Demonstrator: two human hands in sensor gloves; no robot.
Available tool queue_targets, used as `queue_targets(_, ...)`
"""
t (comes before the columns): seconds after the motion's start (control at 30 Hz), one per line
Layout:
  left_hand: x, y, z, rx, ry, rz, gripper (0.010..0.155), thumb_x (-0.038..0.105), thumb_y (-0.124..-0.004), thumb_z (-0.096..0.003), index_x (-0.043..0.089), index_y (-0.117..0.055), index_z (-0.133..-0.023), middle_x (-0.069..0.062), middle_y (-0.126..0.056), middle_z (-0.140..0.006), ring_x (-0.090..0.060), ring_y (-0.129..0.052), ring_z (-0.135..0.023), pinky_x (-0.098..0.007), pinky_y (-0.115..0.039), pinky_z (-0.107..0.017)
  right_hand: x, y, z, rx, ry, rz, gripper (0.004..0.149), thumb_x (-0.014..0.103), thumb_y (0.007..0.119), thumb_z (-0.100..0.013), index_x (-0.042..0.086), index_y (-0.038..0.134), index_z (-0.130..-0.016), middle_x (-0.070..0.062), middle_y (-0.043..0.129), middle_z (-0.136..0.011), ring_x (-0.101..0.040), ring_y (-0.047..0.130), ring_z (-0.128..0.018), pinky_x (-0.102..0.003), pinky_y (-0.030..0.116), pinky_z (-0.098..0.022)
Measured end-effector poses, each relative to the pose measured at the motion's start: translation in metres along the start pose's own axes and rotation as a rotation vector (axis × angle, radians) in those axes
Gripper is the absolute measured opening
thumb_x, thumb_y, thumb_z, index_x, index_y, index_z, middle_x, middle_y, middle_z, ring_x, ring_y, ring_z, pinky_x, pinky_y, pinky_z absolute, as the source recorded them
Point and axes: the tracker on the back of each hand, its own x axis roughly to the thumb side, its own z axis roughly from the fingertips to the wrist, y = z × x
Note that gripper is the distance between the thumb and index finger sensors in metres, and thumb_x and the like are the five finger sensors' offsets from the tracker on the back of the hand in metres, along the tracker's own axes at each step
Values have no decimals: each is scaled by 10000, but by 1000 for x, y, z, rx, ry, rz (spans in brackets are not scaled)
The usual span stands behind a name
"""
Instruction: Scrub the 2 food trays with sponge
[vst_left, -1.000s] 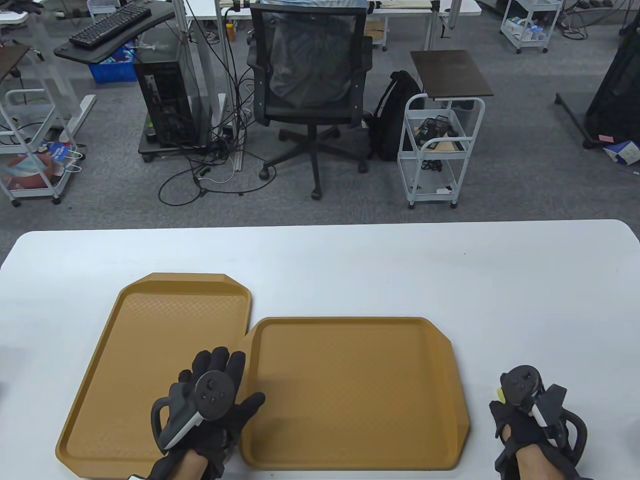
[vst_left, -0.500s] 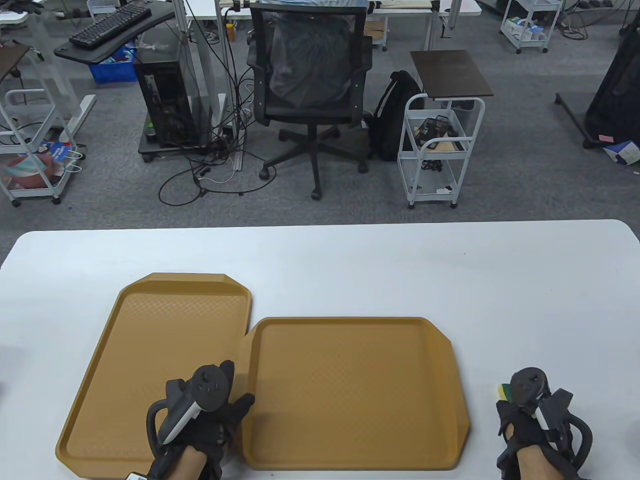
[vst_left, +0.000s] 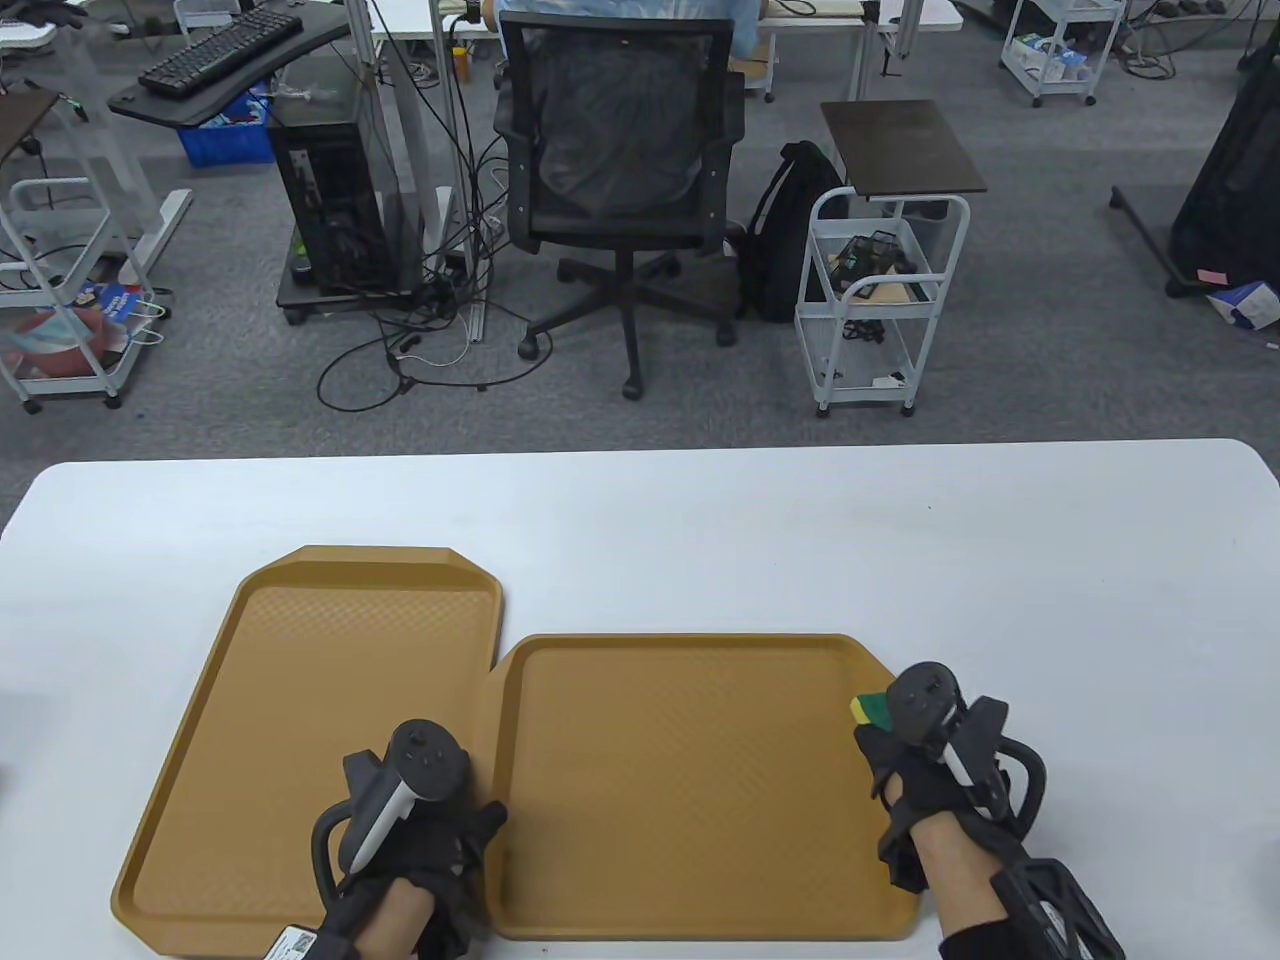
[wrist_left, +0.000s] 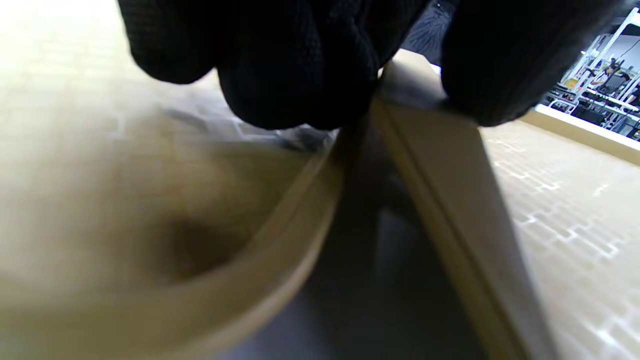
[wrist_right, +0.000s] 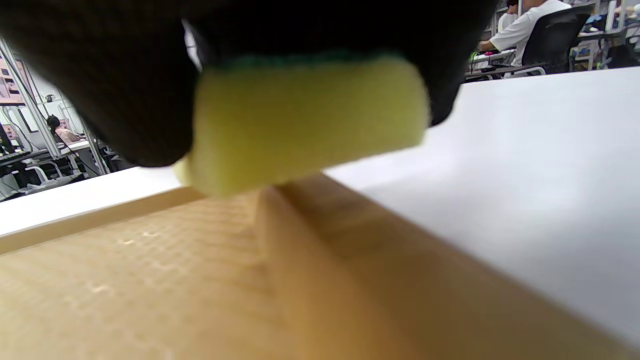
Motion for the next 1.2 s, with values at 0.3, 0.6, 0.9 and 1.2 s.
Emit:
queue_targets(0.3,-1,0,-2,-26,12,43,743,514,-883,-403,235,-671,-1059,-63,-922,-685,-279,-940,-520,-505,-757,-541,48,30,-42,-56,33,100,604,489,952,-381,256,790,-914,-83,688,-1050,-338,874,-835,-454,831,-631)
queue_targets(0.6,-5,-1,-3,-48,15,83,742,514,-885,-400,244,-671,-1057,-77,-921,-668,-276,-934,-510,-504,-752,-540,54,36,-44,78,6,185,544,432,868,-452,268,774,-962,-36,627,-1102,-352,746,-930,-541,713,-692)
queue_targets(0.9,-7,0,-5,-73,18,110,742,515,-884,-398,248,-669,-1056,-67,-920,-662,-275,-933,-508,-504,-751,-538,71,41,-38,146,-67,88,529,347,882,-464,229,763,-966,-85,626,-1095,-364,796,-800,-501,762,-620)
queue_targets(1.2,-9,1,-6,-88,21,127,738,515,-885,-397,255,-671,-1053,-64,-925,-654,-275,-936,-501,-503,-754,-536,137,64,-18,179,-205,-38,553,359,882,-463,225,739,-980,-79,590,-1103,-362,814,-768,-501,774,-591)
